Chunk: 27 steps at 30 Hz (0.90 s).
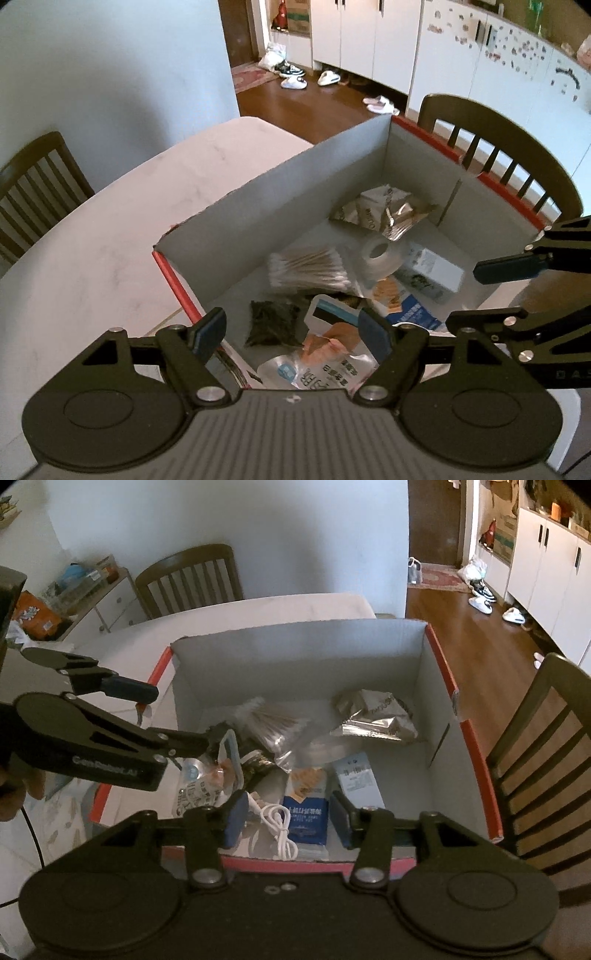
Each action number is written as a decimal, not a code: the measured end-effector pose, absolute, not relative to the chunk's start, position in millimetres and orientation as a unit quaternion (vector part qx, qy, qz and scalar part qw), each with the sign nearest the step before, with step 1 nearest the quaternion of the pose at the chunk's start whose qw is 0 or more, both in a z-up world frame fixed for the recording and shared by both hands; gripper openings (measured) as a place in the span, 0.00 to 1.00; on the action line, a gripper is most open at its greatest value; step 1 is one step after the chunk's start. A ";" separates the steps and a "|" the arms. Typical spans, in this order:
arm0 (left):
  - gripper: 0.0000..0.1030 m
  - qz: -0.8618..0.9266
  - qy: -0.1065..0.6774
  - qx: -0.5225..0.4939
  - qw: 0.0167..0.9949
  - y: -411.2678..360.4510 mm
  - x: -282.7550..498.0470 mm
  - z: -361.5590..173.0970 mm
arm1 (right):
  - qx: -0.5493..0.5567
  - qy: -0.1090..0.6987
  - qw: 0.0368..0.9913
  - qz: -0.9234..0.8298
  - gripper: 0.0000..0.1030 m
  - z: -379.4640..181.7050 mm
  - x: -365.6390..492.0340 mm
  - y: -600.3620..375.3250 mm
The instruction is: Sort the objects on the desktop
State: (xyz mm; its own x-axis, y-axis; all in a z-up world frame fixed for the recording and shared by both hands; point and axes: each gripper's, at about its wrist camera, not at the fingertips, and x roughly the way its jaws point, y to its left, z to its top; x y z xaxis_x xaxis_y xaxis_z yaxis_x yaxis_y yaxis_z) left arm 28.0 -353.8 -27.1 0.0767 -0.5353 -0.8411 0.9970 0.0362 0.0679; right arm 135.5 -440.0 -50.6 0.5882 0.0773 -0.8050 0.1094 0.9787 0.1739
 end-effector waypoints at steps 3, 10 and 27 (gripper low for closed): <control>0.76 -0.601 0.328 0.344 0.642 -347.3 27.0 -23.3 | 0.099 0.451 0.887 -0.010 0.47 -45.8 132.1 -439.0; 0.76 -0.613 0.328 0.320 0.643 -324.1 20.1 -13.1 | 0.083 0.438 0.895 -0.007 0.65 -34.8 121.6 -430.9; 0.94 -0.617 0.347 0.256 0.658 -266.5 32.2 -1.7 | 0.049 0.407 0.912 0.000 0.88 -11.5 96.1 -401.8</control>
